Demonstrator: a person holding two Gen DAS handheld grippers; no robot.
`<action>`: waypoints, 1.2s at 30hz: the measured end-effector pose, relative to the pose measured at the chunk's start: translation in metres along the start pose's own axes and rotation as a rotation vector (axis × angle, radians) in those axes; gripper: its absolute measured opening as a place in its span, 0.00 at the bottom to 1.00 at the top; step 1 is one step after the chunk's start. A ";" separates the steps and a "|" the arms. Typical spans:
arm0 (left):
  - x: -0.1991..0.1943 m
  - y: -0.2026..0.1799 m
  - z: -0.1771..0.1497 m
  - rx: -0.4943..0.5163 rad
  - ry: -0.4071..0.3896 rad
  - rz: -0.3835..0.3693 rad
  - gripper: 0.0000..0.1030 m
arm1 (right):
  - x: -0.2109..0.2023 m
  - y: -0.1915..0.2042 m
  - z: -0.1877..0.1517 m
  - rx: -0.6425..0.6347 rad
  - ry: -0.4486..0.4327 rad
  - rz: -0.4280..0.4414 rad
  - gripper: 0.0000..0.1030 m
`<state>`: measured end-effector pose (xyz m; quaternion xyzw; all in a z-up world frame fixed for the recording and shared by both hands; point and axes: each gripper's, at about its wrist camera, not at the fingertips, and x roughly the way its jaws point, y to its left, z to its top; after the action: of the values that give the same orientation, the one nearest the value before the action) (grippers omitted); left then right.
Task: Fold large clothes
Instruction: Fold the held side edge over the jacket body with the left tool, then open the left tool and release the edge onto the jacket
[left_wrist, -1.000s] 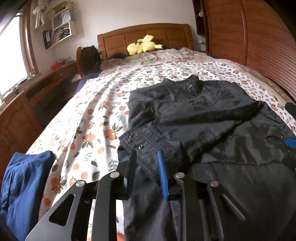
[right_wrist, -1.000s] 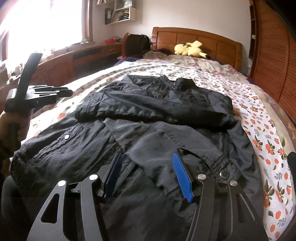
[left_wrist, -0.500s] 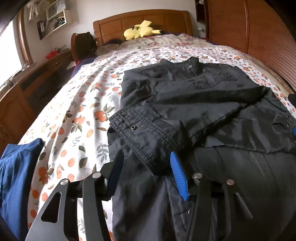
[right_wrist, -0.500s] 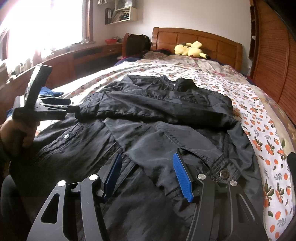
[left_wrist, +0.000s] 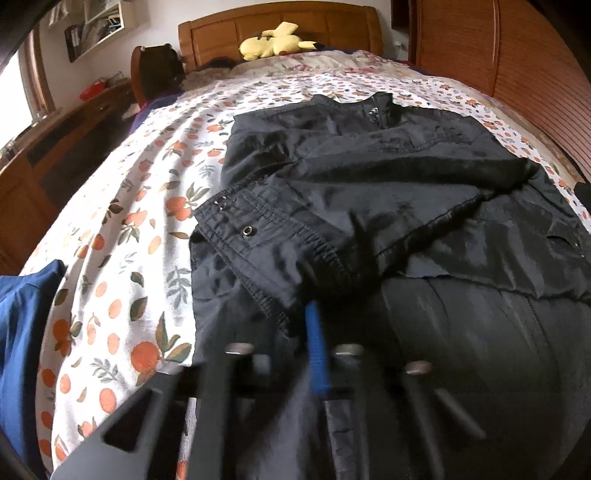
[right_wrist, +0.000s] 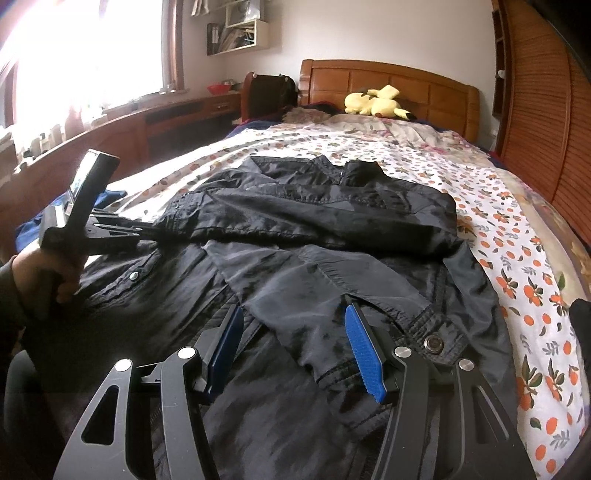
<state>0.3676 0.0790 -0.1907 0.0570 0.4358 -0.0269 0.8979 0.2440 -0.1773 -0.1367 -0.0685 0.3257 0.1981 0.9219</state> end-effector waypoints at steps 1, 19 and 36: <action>-0.004 -0.002 -0.001 0.004 -0.009 -0.002 0.08 | 0.000 0.000 0.000 0.001 0.000 0.000 0.53; -0.138 -0.080 -0.056 0.035 -0.227 -0.156 0.06 | -0.011 -0.012 -0.001 0.026 -0.020 -0.013 0.53; -0.140 -0.082 -0.096 0.018 -0.234 -0.090 0.46 | -0.009 -0.010 -0.002 0.021 -0.017 -0.005 0.53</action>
<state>0.1983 0.0093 -0.1457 0.0419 0.3299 -0.0776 0.9399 0.2403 -0.1900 -0.1328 -0.0577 0.3198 0.1930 0.9258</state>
